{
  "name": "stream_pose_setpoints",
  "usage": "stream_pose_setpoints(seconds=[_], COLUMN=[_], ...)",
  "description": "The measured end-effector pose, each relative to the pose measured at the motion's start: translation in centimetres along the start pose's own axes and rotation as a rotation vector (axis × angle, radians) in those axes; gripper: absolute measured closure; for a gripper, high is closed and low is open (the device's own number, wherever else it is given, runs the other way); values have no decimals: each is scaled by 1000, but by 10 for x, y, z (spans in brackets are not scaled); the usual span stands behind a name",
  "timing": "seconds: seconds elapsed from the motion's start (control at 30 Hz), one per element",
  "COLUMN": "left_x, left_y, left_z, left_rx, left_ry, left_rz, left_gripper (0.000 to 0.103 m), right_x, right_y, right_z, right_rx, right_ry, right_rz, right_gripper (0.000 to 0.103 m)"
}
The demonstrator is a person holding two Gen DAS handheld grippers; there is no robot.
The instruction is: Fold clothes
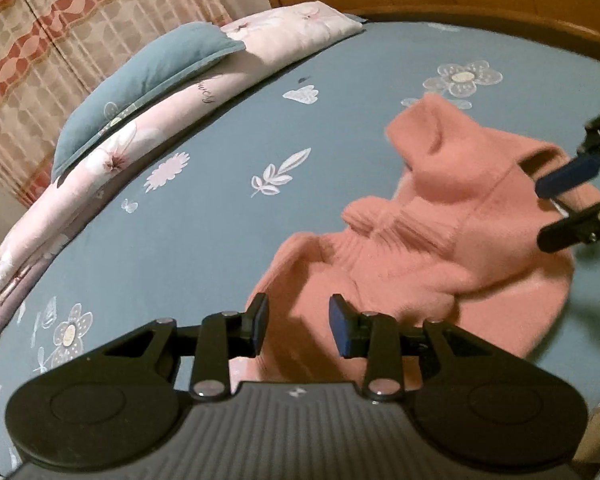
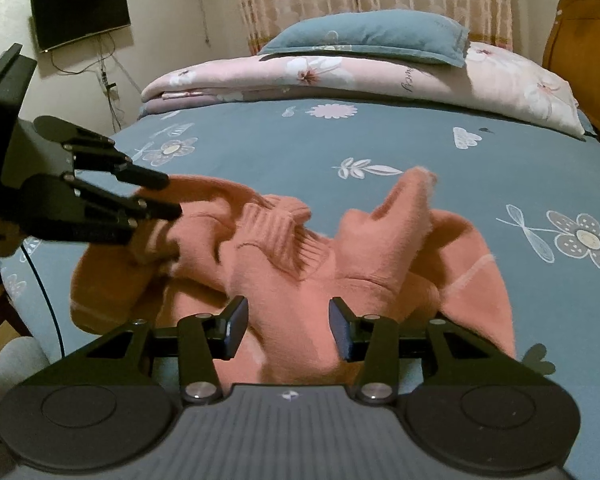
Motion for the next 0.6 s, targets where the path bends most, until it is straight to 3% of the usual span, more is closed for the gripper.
stream_pose_setpoints(seconds=[0.13, 0.2, 0.3, 0.4, 0.6], left_x=[11, 17, 25, 30, 54], left_y=[0, -2, -14, -25, -45], left_z=[3, 5, 8, 7, 6], left_rx=[2, 21, 88, 131, 236], left_ry=[-6, -7, 13, 22, 90], left_rz=[22, -1, -120, -169, -383], left_gripper=[68, 68, 67, 67, 69], right_x=[-10, -14, -14, -14, -9], right_y=[-3, -5, -7, -5, 6], right_z=[2, 3, 6, 11, 38], right_rx=[2, 5, 10, 20, 73], right_ry=[-15, -20, -14, 22, 202], right_rz=[-5, -2, 5, 9, 11], right_gripper=[54, 54, 54, 54, 54])
Point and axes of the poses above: each gripper's, at about its wrist camera, not at the fingertips, and y roughly against the way its jaws point, x to its left, z to its top, the point moved 1 cm from there along -y, roughly the way its jaws point, and after that the axes turned 11 degrees about x, right-handed, at the moved point
